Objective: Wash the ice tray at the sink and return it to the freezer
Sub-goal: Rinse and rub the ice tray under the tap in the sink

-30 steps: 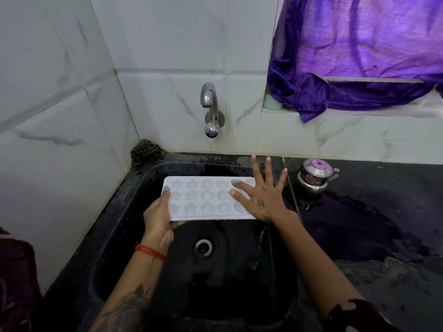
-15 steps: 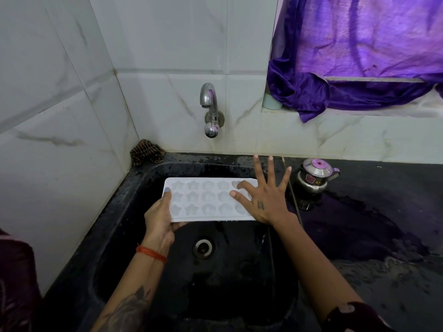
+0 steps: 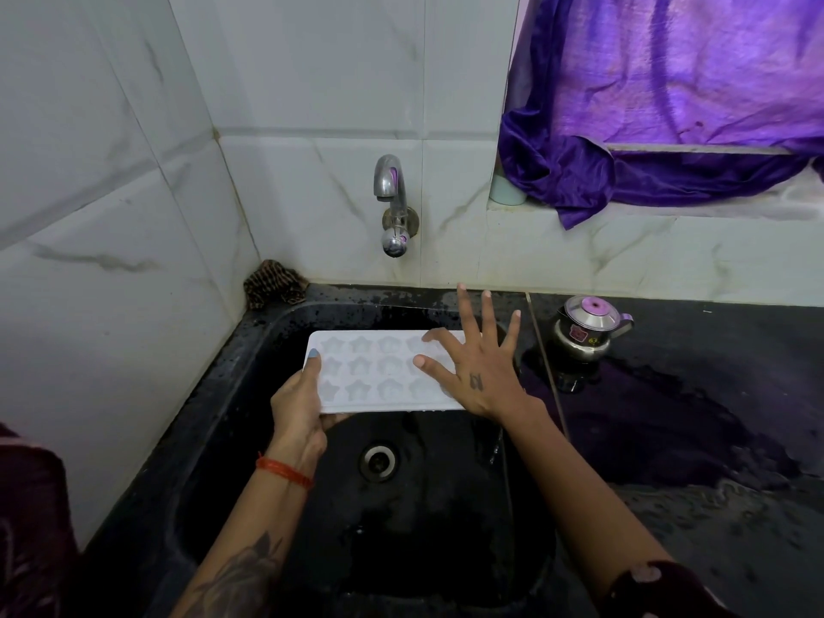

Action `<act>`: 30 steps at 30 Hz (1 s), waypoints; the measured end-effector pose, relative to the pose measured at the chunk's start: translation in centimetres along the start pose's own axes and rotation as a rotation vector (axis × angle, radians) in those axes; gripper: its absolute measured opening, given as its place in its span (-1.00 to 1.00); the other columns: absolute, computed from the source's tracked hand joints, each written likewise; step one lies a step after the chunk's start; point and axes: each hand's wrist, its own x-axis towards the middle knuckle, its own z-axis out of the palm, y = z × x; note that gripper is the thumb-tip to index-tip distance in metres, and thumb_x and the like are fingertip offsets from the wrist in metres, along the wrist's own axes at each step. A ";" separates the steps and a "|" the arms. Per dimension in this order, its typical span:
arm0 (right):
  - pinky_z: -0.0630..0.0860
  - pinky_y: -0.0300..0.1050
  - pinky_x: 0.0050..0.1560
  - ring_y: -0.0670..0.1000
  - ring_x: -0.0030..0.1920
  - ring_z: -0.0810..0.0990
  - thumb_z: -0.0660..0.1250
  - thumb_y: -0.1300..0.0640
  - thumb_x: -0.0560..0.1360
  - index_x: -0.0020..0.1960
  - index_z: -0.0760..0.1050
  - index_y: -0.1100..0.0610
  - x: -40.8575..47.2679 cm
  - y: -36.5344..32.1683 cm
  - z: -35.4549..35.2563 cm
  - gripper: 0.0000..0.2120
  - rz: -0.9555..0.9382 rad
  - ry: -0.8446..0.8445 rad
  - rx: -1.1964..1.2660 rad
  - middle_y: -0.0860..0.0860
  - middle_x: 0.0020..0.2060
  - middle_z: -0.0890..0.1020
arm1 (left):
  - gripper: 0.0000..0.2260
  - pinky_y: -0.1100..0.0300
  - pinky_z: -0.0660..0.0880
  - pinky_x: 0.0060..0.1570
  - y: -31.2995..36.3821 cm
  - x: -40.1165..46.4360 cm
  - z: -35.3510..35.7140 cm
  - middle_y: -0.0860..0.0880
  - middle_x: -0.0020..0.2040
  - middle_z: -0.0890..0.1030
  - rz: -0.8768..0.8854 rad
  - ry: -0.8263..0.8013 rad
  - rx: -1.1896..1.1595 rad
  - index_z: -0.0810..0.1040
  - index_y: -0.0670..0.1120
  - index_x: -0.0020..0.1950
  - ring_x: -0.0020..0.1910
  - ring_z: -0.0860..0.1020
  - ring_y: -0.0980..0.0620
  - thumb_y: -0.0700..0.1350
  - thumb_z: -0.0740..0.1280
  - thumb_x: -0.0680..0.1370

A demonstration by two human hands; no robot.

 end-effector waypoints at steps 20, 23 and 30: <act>-0.53 0.36 0.27 0.15 0.44 -0.46 -0.26 -0.46 0.37 0.12 0.49 -0.24 0.6 -1.2 0.0 -0.32 -0.060 -0.020 -0.080 0.01 0.50 -0.29 | -0.85 0.16 0.56 -0.55 0.2 -0.6 0.3 -0.07 -0.17 0.63 -0.028 -0.006 -0.020 0.55 -0.07 -0.12 -0.23 0.61 -0.03 -0.01 0.33 0.55; -0.51 0.38 0.28 0.17 0.47 -0.40 -0.26 -0.46 0.40 0.08 0.52 -0.24 0.4 -0.9 0.5 -0.34 -0.062 0.053 -0.137 0.02 0.51 -0.23 | -0.84 0.15 0.56 -0.55 0.1 -0.6 0.4 -0.08 -0.17 0.63 -0.030 0.001 -0.013 0.55 -0.08 -0.13 -0.22 0.61 -0.03 0.00 0.34 0.54; -0.54 0.37 0.26 0.16 0.44 -0.49 -0.27 -0.47 0.37 0.20 0.45 -0.28 0.4 -1.0 0.5 -0.32 -0.026 -0.021 -0.119 -0.01 0.48 -0.34 | -0.83 0.16 0.56 -0.55 0.0 -0.8 0.4 -0.07 -0.19 0.62 -0.012 0.003 -0.006 0.55 -0.07 -0.15 -0.24 0.60 -0.03 0.00 0.33 0.55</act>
